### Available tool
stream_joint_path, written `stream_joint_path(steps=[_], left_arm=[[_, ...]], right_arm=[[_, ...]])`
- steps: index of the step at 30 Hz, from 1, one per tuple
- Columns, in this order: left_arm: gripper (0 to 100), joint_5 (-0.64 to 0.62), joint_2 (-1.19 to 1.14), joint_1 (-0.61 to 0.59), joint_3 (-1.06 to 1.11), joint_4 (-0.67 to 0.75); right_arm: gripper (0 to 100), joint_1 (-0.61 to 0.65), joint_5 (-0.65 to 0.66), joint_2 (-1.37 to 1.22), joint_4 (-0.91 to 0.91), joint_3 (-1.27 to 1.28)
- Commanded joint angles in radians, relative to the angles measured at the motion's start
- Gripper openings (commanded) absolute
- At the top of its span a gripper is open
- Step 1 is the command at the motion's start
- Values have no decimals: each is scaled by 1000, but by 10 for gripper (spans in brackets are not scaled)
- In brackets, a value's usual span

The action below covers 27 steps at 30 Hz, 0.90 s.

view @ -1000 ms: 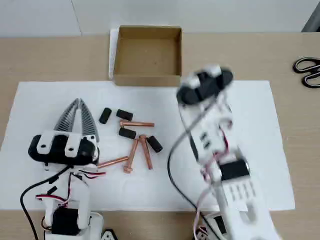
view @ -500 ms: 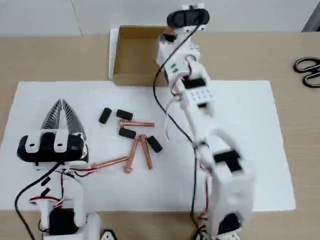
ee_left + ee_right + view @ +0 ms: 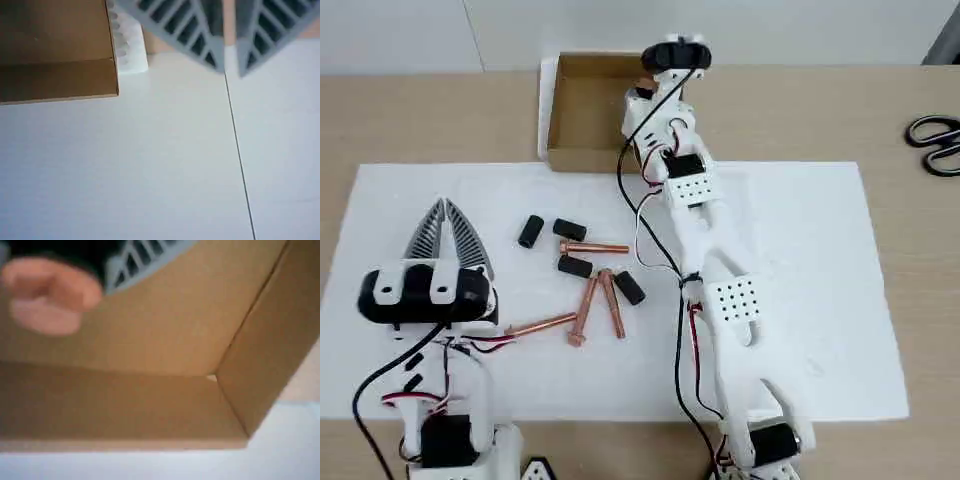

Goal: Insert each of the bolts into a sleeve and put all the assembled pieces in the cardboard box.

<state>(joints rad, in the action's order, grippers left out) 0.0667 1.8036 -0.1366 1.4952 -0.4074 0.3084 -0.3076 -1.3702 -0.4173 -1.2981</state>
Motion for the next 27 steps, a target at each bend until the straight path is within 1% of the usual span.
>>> stream_joint_path(steps=[1,5,7,9,11,13,19,21,23,25,27], left_arm=[[6,0,14,5,-7,18],[6,0,14,5,-7,18],[6,0,14,5,-7,18],[6,0,14,6,-7,18],[6,0,14,6,-7,18],[6,0,14,3,-7,18],[6,0,14,-2,-5,18],[6,2,14,-3,-5,17],[6,2,14,-23,-5,9],[6,2,14,-74,-5,3],[6,2,14,-143,-4,3]], right_arm=[[5,-4,44,-19,-18,-144],[6,-5,52,-27,-38,-144],[24,-5,52,-25,-39,-144],[84,-5,54,-25,-47,-144],[154,-5,54,-25,-93,-149],[201,-4,52,-24,-139,-152],[180,-5,52,-24,-174,-259],[173,-4,52,-24,-236,-322],[175,-2,52,-22,-335,-393],[175,-1,63,12,-435,-382],[175,10,123,93,-587,-385]])
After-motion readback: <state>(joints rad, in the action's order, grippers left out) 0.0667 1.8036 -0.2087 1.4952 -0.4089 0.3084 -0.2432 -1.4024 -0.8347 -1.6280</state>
